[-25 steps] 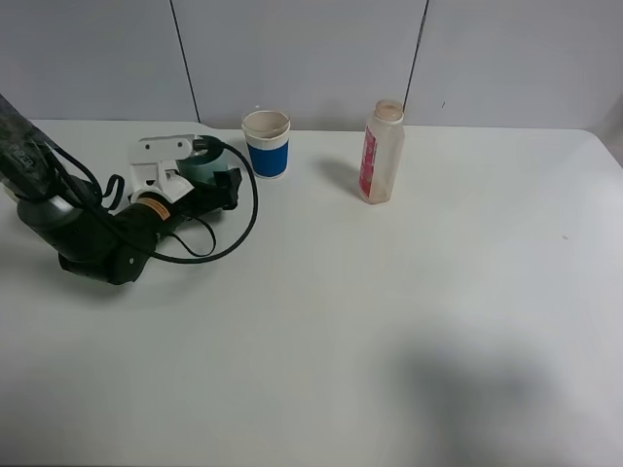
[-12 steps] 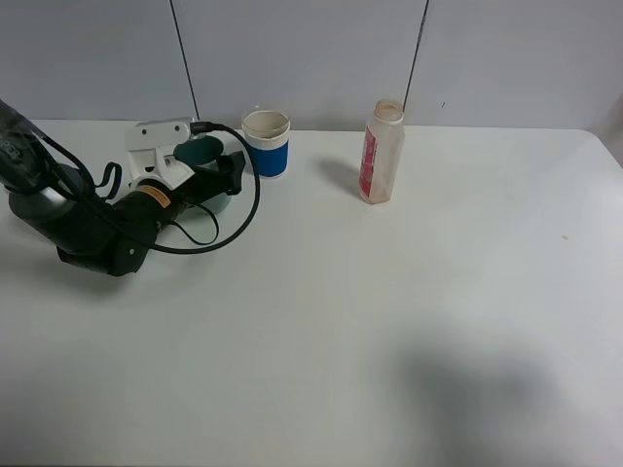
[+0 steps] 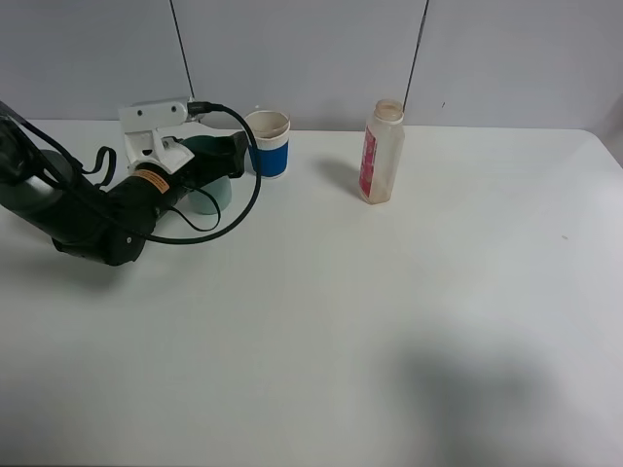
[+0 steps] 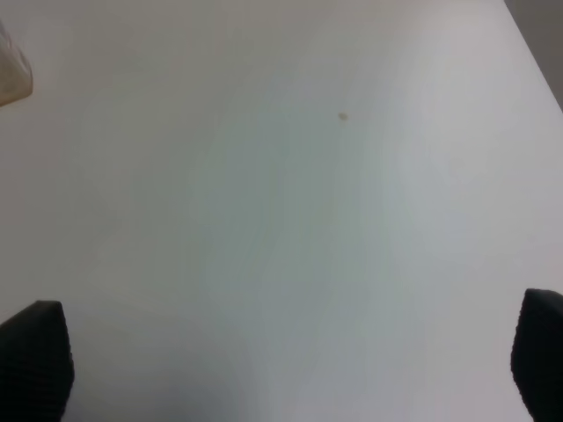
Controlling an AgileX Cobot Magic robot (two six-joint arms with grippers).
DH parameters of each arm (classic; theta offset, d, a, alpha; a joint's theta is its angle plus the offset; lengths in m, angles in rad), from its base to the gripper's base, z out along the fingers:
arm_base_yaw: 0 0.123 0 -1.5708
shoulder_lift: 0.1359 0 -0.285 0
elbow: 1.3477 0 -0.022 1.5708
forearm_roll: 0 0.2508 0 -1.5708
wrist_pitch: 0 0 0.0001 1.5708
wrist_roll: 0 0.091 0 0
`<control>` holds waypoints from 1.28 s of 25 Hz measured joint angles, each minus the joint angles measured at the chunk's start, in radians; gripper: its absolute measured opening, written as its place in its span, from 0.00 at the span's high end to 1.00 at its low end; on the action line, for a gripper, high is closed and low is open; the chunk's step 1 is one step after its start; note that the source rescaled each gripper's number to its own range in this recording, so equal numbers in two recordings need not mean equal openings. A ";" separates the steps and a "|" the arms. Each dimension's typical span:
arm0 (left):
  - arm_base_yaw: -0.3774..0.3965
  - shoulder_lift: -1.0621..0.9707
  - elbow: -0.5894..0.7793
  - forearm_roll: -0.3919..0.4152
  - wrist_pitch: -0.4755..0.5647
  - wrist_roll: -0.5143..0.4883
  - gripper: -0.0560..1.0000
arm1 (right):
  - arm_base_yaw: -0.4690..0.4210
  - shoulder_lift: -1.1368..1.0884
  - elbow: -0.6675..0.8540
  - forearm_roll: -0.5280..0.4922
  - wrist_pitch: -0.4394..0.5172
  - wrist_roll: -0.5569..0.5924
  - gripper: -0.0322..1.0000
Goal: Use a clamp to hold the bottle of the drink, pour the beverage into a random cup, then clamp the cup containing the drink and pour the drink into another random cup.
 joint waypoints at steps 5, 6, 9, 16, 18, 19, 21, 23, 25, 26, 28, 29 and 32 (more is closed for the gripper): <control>0.000 -0.065 0.003 0.022 0.028 0.041 0.00 | 0.000 0.000 0.000 0.000 0.000 0.000 0.00; 0.000 -0.085 0.005 0.028 0.031 0.042 0.00 | 0.000 0.000 0.000 0.000 0.000 0.000 0.00; 0.000 -0.131 0.018 0.038 0.035 0.045 0.00 | 0.000 0.000 0.000 0.000 0.000 0.000 0.00; 0.000 -0.296 0.069 0.101 0.138 0.049 0.00 | 0.000 0.000 0.000 0.000 0.000 0.000 0.00; 0.000 -0.315 0.076 0.108 0.144 0.049 0.00 | 0.000 0.000 0.000 0.000 0.000 0.000 0.00; 0.000 -0.332 0.084 0.113 0.149 0.049 0.00 | 0.000 0.000 0.000 0.000 0.000 0.000 0.00; 0.000 -0.384 0.109 0.122 0.157 0.049 0.00 | 0.000 0.000 0.000 0.000 0.000 0.000 0.00; 0.000 -0.422 0.128 0.123 0.166 0.049 0.00 | 0.000 0.000 0.000 0.000 0.000 0.000 0.00; 0.000 -0.465 0.141 0.123 0.173 0.049 0.00 | 0.000 0.000 0.000 0.000 0.000 0.000 0.00; 0.000 -0.489 0.147 0.123 0.181 0.049 0.00 | 0.000 0.000 0.000 0.000 0.000 0.000 0.00; 0.000 -0.534 0.154 0.123 0.204 0.049 0.00 | 0.000 0.000 0.000 0.000 0.000 0.000 0.00; 0.000 -0.534 0.154 0.123 0.204 0.049 0.00 | 0.000 0.000 0.000 0.000 0.000 0.000 0.00; 0.000 -0.620 0.156 0.123 0.255 0.049 0.00 | 0.000 0.000 0.000 0.000 0.000 0.000 0.00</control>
